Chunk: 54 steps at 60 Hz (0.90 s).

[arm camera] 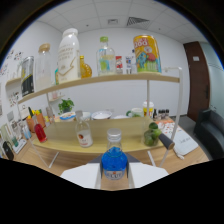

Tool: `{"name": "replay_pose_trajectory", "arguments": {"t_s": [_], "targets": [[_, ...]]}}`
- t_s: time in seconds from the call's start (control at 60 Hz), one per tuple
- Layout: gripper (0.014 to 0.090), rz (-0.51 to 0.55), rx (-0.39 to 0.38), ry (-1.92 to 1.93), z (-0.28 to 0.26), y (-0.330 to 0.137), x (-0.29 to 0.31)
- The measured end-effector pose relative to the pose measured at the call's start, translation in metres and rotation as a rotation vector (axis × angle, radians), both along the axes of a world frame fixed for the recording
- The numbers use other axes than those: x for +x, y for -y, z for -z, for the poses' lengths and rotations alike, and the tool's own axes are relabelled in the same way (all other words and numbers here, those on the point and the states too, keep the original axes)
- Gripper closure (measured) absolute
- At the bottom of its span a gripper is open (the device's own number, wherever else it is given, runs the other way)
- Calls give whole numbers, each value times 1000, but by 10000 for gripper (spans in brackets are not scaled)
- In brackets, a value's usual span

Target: Make me a cup of Mount Fuji.

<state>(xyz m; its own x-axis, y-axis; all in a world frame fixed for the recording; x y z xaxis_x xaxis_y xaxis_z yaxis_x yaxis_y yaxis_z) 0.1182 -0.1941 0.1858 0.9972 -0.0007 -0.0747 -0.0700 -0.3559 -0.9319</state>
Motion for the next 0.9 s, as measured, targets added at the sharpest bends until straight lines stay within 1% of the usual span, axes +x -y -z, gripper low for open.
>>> {"name": "replay_pose_trajectory", "arguments": {"t_s": [0.133, 0.25, 0.5, 0.783, 0.85, 0.9], "targets": [[686, 11, -103, 55, 60, 27, -9], [690, -24, -149, 237, 88, 31, -13], [689, -172, -133, 909, 83, 12, -6], [687, -418, -105, 1650, 80, 2, -9], [689, -458, -121, 1783, 80, -1, -5], [688, -466, -121, 1845, 79, -3, -1]]}}
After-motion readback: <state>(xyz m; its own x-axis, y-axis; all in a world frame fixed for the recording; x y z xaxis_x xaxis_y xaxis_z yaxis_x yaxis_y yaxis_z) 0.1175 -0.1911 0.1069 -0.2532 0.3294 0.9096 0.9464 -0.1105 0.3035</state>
